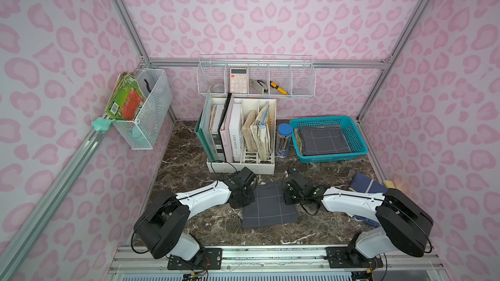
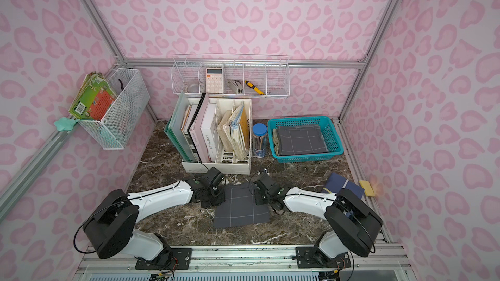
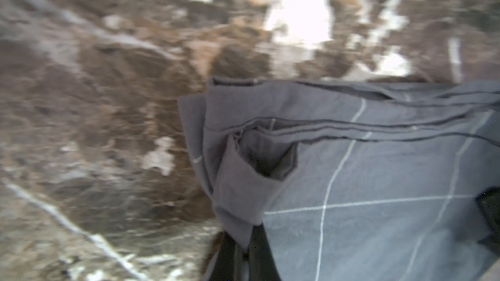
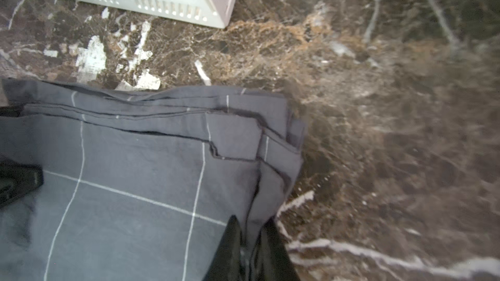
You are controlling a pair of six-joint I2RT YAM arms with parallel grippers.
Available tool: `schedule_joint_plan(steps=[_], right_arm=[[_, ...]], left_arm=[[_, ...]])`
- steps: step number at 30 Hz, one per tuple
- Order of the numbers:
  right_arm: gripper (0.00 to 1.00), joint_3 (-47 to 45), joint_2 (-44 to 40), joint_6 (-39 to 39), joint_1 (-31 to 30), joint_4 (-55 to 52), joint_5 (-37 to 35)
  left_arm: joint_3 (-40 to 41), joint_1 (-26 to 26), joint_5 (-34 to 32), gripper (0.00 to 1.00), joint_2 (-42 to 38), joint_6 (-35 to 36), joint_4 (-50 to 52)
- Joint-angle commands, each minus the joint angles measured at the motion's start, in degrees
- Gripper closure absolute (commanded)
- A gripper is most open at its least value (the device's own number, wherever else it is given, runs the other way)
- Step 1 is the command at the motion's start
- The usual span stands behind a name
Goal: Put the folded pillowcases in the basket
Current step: Pick up the pillowcase at the center of the board.
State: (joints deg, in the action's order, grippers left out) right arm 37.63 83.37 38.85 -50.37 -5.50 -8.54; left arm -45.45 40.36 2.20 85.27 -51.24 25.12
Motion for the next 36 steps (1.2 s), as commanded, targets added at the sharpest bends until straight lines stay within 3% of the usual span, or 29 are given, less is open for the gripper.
schedule_joint_plan(steps=[1,3,10,18,25,28,36], right_arm=[[0.94,-1.1,-3.5,1.7,0.0,-1.3,-4.5],[1.00,-1.7,-6.3,2.7,0.0,-2.6,-6.5],[1.00,-4.5,-24.0,4.1,0.2,-6.5,-16.6],[1.00,-1.0,-40.1,-5.3,6.7,-8.8,-22.2],[1.00,6.3,-40.1,-14.6,22.4,-5.9,-15.7],[1.00,9.1,-37.2,-15.9,28.3,-4.2,-12.8],[1.00,16.6,-26.9,-15.3,41.0,2.1,-3.8]], left_arm=[[-2.3,1.9,-2.1,1.00,-0.8,-1.0,-0.3],[-3.9,3.2,-3.5,1.00,-1.1,-1.0,0.3],[-13.4,9.6,-10.4,1.00,-1.5,-0.6,2.1],[-26.0,13.3,-13.9,1.00,2.8,3.9,-0.1],[-43.4,13.4,-11.9,1.00,12.7,13.7,-2.1],[-45.8,13.4,-11.6,1.00,15.6,18.0,-9.6],[-61.0,13.3,-12.6,1.00,28.2,25.5,-13.2]])
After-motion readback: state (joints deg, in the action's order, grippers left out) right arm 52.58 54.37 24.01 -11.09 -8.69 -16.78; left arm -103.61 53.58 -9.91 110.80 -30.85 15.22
